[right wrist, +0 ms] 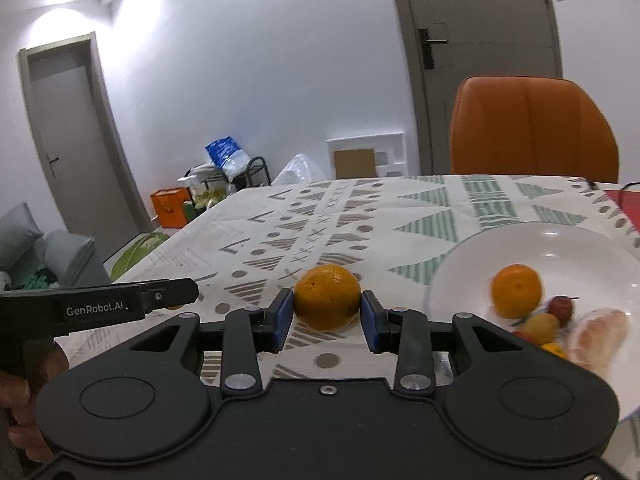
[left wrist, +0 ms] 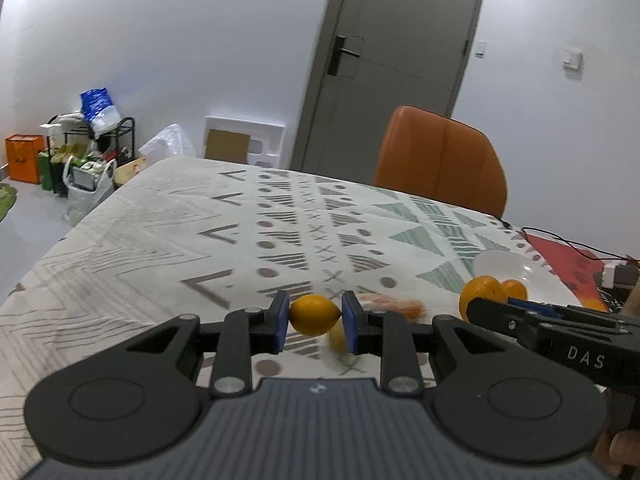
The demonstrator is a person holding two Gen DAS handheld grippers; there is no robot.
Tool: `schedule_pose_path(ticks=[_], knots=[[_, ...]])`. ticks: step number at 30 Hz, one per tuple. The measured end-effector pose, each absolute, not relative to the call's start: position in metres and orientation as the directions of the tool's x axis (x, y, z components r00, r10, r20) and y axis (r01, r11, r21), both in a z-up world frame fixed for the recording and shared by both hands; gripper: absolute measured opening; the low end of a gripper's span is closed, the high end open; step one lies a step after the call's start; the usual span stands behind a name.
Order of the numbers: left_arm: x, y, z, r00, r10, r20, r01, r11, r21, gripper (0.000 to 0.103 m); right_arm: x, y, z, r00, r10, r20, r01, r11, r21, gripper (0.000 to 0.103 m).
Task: Organize fruits
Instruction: 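Carry the lemon into the bowl with the left tool while the right tool carries the orange there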
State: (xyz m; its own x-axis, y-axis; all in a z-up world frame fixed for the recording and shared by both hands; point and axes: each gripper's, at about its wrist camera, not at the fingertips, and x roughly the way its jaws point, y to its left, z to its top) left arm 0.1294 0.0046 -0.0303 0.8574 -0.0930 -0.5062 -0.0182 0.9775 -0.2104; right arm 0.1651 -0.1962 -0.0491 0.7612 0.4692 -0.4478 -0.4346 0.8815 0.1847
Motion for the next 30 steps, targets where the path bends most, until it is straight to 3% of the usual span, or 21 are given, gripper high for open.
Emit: schedule_pose_path(ticks=[30], knots=[[0.166,-0.105,-0.018,0.836,-0.252,-0.487,0.198,0.967,-0.161,0.027,0.165,-0.301,-0.05,0.861,0.303,-0.408,-0.234,0.949,0.21,0.034]])
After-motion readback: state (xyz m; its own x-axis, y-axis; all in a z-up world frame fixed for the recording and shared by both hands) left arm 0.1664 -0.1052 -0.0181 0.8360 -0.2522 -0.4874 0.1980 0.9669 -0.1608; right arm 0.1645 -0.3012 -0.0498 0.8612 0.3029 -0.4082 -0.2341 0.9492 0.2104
